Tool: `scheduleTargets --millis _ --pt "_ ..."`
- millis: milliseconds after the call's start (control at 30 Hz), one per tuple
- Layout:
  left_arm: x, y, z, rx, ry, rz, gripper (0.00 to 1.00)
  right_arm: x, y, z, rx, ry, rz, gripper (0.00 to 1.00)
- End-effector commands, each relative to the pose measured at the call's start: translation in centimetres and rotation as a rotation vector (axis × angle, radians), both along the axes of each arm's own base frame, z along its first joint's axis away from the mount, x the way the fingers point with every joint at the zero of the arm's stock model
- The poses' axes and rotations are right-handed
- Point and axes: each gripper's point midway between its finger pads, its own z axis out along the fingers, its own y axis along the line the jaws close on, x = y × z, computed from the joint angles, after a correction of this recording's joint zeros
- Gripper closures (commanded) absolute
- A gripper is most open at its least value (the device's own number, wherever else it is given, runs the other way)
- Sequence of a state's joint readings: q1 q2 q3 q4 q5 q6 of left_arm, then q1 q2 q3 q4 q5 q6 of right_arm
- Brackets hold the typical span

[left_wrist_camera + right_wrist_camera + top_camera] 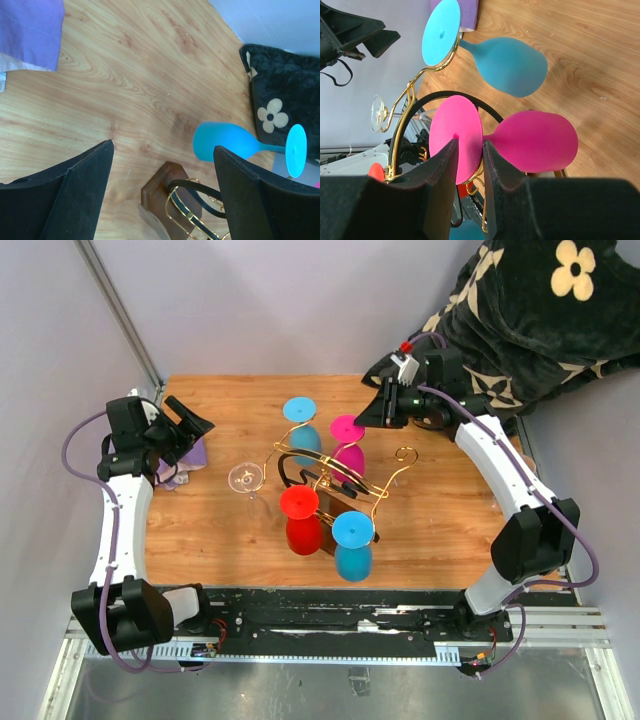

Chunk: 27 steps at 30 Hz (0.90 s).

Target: Take the wine glass off the wine glass rack

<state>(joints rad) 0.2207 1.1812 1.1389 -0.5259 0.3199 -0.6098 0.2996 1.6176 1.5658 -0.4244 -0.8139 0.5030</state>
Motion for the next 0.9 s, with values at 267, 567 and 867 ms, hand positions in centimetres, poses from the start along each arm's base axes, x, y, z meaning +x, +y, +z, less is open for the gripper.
scheduleTargets --millis 267,567,867 --pt "-0.4 -0.6 1.2 -0.01 -0.038 -0.02 0.13 -1.5 0.3 3.0 -0.01 -0.086 0.012 0.72" --pt "-0.4 -0.7 1.0 -0.013 -0.037 -0.022 0.13 -1.5 0.3 3.5 -0.014 -0.097 0.015 0.72" --pt "-0.3 -0.8 0.8 -0.022 -0.036 -0.025 0.13 -2.3 0.6 3.3 0.008 -0.079 0.045 0.72"
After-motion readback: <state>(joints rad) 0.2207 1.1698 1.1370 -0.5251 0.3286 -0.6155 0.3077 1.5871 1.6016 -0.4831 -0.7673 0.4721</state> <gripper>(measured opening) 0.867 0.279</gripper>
